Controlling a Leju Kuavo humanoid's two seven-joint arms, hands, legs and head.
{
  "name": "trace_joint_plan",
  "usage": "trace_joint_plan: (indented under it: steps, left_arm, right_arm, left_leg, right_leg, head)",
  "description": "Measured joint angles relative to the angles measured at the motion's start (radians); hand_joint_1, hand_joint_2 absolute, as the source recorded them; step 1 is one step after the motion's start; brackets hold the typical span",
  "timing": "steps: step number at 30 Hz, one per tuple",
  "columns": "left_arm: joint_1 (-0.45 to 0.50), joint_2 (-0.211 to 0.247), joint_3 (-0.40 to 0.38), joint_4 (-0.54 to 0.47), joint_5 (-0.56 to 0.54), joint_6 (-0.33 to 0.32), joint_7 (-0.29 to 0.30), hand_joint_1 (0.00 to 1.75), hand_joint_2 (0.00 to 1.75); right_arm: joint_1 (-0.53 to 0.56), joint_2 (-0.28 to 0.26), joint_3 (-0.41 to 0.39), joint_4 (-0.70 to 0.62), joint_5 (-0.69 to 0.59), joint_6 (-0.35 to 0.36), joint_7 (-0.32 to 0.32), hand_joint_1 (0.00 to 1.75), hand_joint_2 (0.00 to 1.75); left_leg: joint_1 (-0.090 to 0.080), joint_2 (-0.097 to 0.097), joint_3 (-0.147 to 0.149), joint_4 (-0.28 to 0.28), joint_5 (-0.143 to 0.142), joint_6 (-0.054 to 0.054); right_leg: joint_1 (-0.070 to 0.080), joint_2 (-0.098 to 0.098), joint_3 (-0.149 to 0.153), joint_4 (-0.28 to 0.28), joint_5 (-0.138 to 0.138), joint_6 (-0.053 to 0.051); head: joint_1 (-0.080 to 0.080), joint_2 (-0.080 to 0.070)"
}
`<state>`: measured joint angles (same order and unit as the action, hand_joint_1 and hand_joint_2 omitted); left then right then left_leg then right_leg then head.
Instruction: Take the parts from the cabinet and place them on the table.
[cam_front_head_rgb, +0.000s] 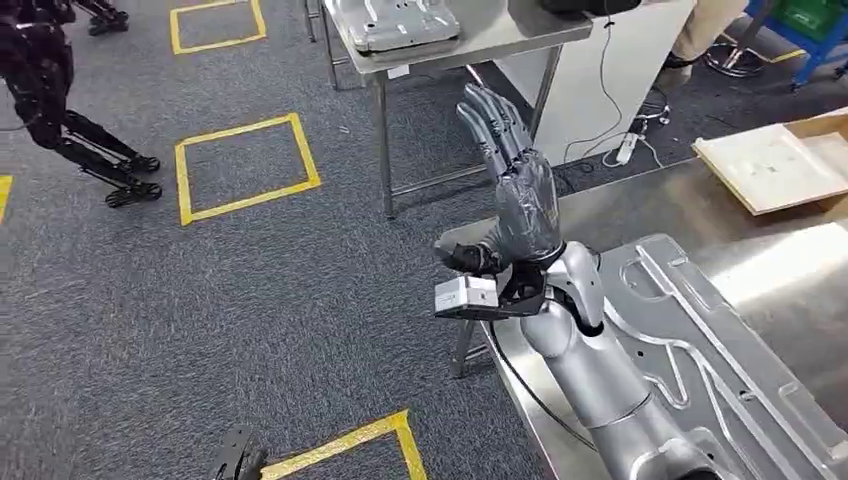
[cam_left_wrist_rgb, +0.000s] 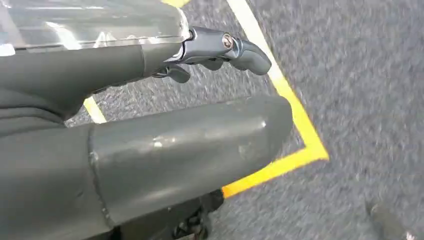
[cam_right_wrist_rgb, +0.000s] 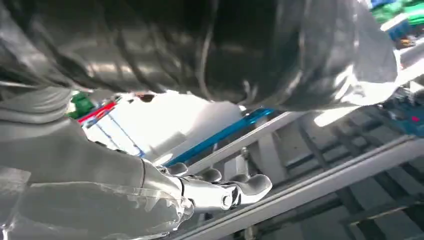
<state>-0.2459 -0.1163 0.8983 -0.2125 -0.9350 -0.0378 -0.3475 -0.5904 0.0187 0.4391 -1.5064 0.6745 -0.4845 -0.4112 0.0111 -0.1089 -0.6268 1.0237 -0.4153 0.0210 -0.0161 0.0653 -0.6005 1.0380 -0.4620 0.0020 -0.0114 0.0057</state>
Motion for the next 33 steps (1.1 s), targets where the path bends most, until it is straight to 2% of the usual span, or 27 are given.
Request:
trace_joint_plan:
  steps: [2, 3, 4, 5, 6, 7, 8, 9, 10, 12, 13, 14, 15, 18, 19, 20, 21, 23, 24, 25, 26, 27, 28, 29, 30, 32, 33]
  left_arm:
    - [0.001, 0.0, 0.003, 0.0, 0.0, 0.015, 0.003, 0.0, 0.0]
    - [0.001, 0.002, 0.004, 0.0, 0.0, 0.021, 0.003, 0.0, 0.0]
    - [0.003, 0.001, 0.004, 0.0, 0.0, 0.024, 0.003, 0.0, 0.0]
    - [0.001, 0.001, 0.004, 0.0, -0.001, 0.028, 0.003, 0.0, 0.0]
    - [-0.003, -0.002, 0.004, 0.0, -0.002, 0.032, 0.002, 0.0, 0.0]
    - [-0.004, -0.007, 0.004, 0.0, -0.004, 0.036, -0.002, 0.0, 0.0]
    - [-0.001, -0.013, 0.004, 0.0, -0.007, 0.039, -0.006, 0.0, 0.0]
    - [0.002, -0.017, 0.004, 0.0, -0.007, 0.042, -0.01, 0.0, 0.0]
    - [0.007, -0.02, 0.004, 0.0, -0.008, 0.047, -0.013, 0.0, 0.0]
    - [0.011, -0.027, 0.004, 0.0, -0.012, 0.053, -0.022, 0.0, 0.0]
    - [0.011, -0.033, 0.004, 0.0, -0.018, 0.055, -0.028, 0.0, 0.0]
    - [0.01, -0.042, 0.003, 0.0, -0.022, 0.059, -0.034, 0.0, 0.0]
    - [0.01, -0.048, 0.002, 0.0, -0.027, 0.065, -0.04, 0.0, 0.0]
    - [0.021, -0.071, 0.0, 0.0, -0.036, 0.092, -0.045, 0.0, 0.0]
    - [0.025, -0.079, 0.0, 0.0, -0.038, 0.102, -0.045, 0.0, 0.0]
    - [0.024, -0.088, -0.001, 0.0, -0.039, 0.11, -0.045, 0.0, 0.0]
    - [0.024, -0.1, -0.002, 0.0, -0.039, 0.121, -0.044, 0.0, 0.0]
    - [0.026, -0.118, -0.003, 0.0, -0.039, 0.139, -0.04, 0.0, 0.0]
    - [0.03, -0.126, -0.005, 0.0, -0.04, 0.145, -0.038, 0.0, 0.0]
    - [0.033, -0.135, -0.006, 0.0, -0.043, 0.149, -0.035, 0.0, 0.0]
    - [0.035, -0.14, -0.008, 0.0, -0.043, 0.15, -0.032, 0.0, 0.0]
    - [0.036, -0.151, -0.009, 0.0, -0.043, 0.153, -0.028, 0.0, 0.0]
    - [0.036, -0.157, -0.009, 0.0, -0.045, 0.155, -0.026, 0.0, 0.0]
    - [0.036, -0.166, -0.011, 0.001, -0.049, 0.156, -0.021, 0.0, 0.0]
    - [0.034, -0.169, -0.013, 0.001, -0.05, 0.157, -0.018, 0.0, 0.0]
    - [0.042, -0.167, -0.015, 0.001, -0.037, 0.135, -0.016, 0.0, 0.0]
    - [0.053, -0.142, -0.013, 0.001, -0.031, 0.106, -0.022, 0.0, 0.0]
  right_arm:
    - [0.0, 0.005, 0.0, 0.0, -0.003, -0.001, -0.003, 0.0, 0.0]
    - [-0.001, 0.01, 0.0, 0.0, -0.003, -0.002, -0.005, 0.0, 0.0]
    - [-0.001, 0.014, 0.0, 0.0, -0.003, -0.002, -0.005, 0.0, 0.0]
    - [-0.002, 0.018, 0.0, 0.0, -0.003, -0.006, -0.006, 0.0, 0.0]
    - [-0.002, 0.018, 0.0, 0.0, -0.003, -0.008, -0.006, 0.0, 0.0]
    - [0.001, 0.018, 0.0, 0.0, -0.003, -0.011, -0.006, 0.0, 0.0]
    - [0.004, 0.018, 0.0, 0.001, -0.002, -0.013, -0.006, 0.0, 0.0]
    - [0.006, 0.018, 0.0, 0.001, -0.001, -0.015, -0.006, 0.0, 0.0]
    - [0.007, 0.018, 0.0, 0.002, 0.001, -0.017, -0.006, 0.0, 0.0]
    - [0.007, 0.018, 0.0, 0.002, 0.003, -0.019, -0.006, 0.0, 0.0]
    - [0.007, 0.018, 0.0, 0.002, 0.003, -0.019, -0.006, 0.0, 0.0]
    - [0.006, 0.018, 0.0, 0.002, 0.003, -0.019, -0.006, 0.0, 0.0]
    - [0.004, 0.018, 0.0, 0.004, 0.003, -0.019, -0.006, 0.0, 0.0]
    - [0.002, 0.018, 0.0, 0.008, 0.002, -0.02, -0.01, 0.0, 0.0]
    - [0.001, 0.018, 0.0, 0.009, -0.002, -0.021, -0.01, 0.0, 0.0]
    - [-0.001, 0.018, 0.0, 0.011, -0.003, -0.023, -0.011, 0.0, 0.0]
    - [-0.002, 0.018, 0.0, 0.012, -0.006, -0.025, -0.013, 0.0, 0.0]
    - [0.004, 0.018, 0.0, 0.018, -0.006, -0.027, -0.013, 0.0, 0.0]
    - [0.006, 0.017, 0.0, 0.023, -0.006, -0.028, -0.013, 0.0, 0.0]
    - [0.007, 0.017, 0.0, 0.027, -0.005, -0.03, -0.014, 0.0, 0.0]
    - [0.006, 0.017, 0.0, 0.03, -0.005, -0.031, -0.014, 0.0, 0.0]
    - [0.004, 0.017, 0.0, 0.033, -0.005, -0.032, -0.015, 0.0, 0.0]
    - [0.002, 0.018, 0.0, 0.035, -0.005, -0.032, -0.015, 0.0, 0.0]
    - [-0.002, 0.017, 0.0, 0.038, -0.005, -0.032, -0.015, 0.0, 0.0]
    - [-0.003, 0.018, 0.0, 0.04, -0.005, -0.032, -0.016, 0.0, 0.0]
    - [-0.005, 0.018, 0.0, 0.045, -0.009, -0.029, -0.017, 0.0, 0.0]
    - [-0.009, 0.018, 0.0, 0.045, -0.012, -0.027, -0.019, 0.0, 0.0]
  left_leg:
    - [0.004, -0.018, -0.002, -0.008, 0.005, -0.015]
    - [0.0, -0.024, -0.003, -0.008, 0.004, -0.022]
    - [-0.001, 0.027, -0.005, 0.007, -0.006, -0.023]
    - [-0.003, 0.07, -0.023, 0.047, -0.035, -0.026]
    - [0.0, 0.089, -0.059, 0.121, -0.074, -0.031]
    - [0.003, 0.096, -0.099, 0.204, -0.11, -0.034]
    - [0.006, 0.099, -0.132, 0.269, -0.132, -0.038]
    - [0.008, 0.101, -0.147, 0.299, -0.133, -0.04]
    - [0.01, 0.103, -0.136, 0.276, -0.109, -0.042]
    - [0.011, 0.118, -0.055, 0.122, -0.027, -0.041]
    - [0.01, 0.15, -0.006, 0.03, 0.005, -0.037]
    - [-0.006, 0.188, 0.006, 0.01, -0.017, -0.029]
    - [-0.005, 0.169, 0.001, 0.006, -0.008, -0.016]
    - [-0.006, 0.138, -0.003, 0.002, -0.006, -0.002]
    - [0.001, 0.128, 0.003, -0.005, -0.002, 0.006]
    - [0.001, 0.119, 0.004, -0.007, 0.0, 0.011]
    - [0.0, 0.112, 0.003, -0.007, 0.0, 0.017]
    - [-0.001, 0.088, 0.003, -0.007, -0.001, 0.021]
    - [-0.002, 0.076, 0.003, -0.006, -0.001, 0.022]
    - [-0.002, 0.064, 0.004, -0.006, -0.001, 0.021]
    - [-0.002, 0.051, 0.004, -0.004, -0.001, 0.021]
    - [-0.002, 0.037, 0.005, -0.002, -0.001, 0.021]
    - [-0.002, 0.025, 0.006, -0.001, -0.002, 0.019]
    - [-0.002, 0.016, 0.004, 0.0, -0.003, 0.016]
    - [-0.006, 0.003, -0.003, 0.007, -0.003, 0.01]
    - [0.002, -0.012, -0.008, -0.001, 0.002, -0.005]
    - [0.003, -0.022, -0.008, -0.003, 0.004, -0.011]
  right_leg:
    - [0.007, -0.015, 0.002, -0.002, -0.001, -0.004]
    - [-0.005, -0.024, 0.007, -0.014, 0.005, -0.013]
    - [-0.005, -0.039, 0.015, -0.023, 0.008, -0.017]
    - [-0.005, -0.047, 0.019, -0.025, 0.008, -0.024]
    - [-0.003, -0.061, 0.02, -0.025, 0.006, -0.027]
    - [-0.001, -0.075, 0.021, -0.024, 0.004, -0.029]
    - [0.0, -0.087, 0.021, -0.024, 0.002, -0.03]
    - [0.001, -0.097, 0.021, -0.023, 0.001, -0.029]
    - [0.001, -0.108, 0.022, -0.022, -0.002, -0.027]
    - [0.0, -0.127, 0.026, -0.015, -0.01, -0.021]
    - [0.001, -0.137, 0.029, -0.011, -0.016, -0.015]
    - [0.009, -0.144, 0.028, -0.01, -0.02, -0.009]
    - [0.011, -0.151, 0.027, -0.007, -0.021, -0.006]
    - [0.012, -0.179, 0.035, -0.013, -0.025, 0.009]
    - [0.004, -0.16, 0.034, -0.002, -0.04, 0.017]
    - [0.003, -0.119, 0.021, 0.032, -0.064, 0.018]
    - [0.001, -0.092, -0.012, 0.101, -0.103, 0.018]
    - [0.003, -0.071, -0.09, 0.255, -0.163, 0.02]
    - [0.003, -0.069, -0.116, 0.295, -0.165, 0.02]
    - [0.003, -0.068, -0.119, 0.289, -0.144, 0.02]
    - [0.003, -0.067, -0.101, 0.24, -0.102, 0.018]
    - [0.002, -0.062, -0.067, 0.159, -0.05, 0.014]
    - [0.002, -0.044, -0.032, 0.079, -0.007, 0.01]
    - [0.0, 0.007, -0.008, 0.018, 0.002, 0.003]
    - [-0.003, 0.009, 0.001, -0.007, -0.003, 0.005]
    - [0.004, -0.006, 0.001, 0.0, -0.004, 0.002]
    - [0.005, -0.014, 0.003, -0.003, -0.003, -0.002]
  head:
    - [0.0, 0.0]
    - [0.0, 0.0]
    - [0.0, 0.0]
    - [-0.004, 0.0]
    - [-0.004, 0.0]
    - [-0.004, 0.0]
    - [-0.004, 0.0]
    - [-0.004, 0.0]
    - [-0.004, 0.0]
    - [-0.004, 0.0]
    - [-0.004, 0.0]
    - [-0.004, 0.0]
    - [-0.002, 0.0]
    - [-0.003, 0.0]
    - [-0.003, 0.0]
    - [-0.002, 0.0]
    - [-0.002, 0.0]
    - [-0.002, 0.0]
    - [-0.002, 0.0]
    - [-0.002, 0.0]
    - [-0.002, 0.0]
    - [-0.002, 0.0]
    - [-0.002, 0.0]
    - [-0.002, 0.0]
    - [-0.002, 0.0]
    - [-0.001, 0.0]
    - [-0.002, 0.0]
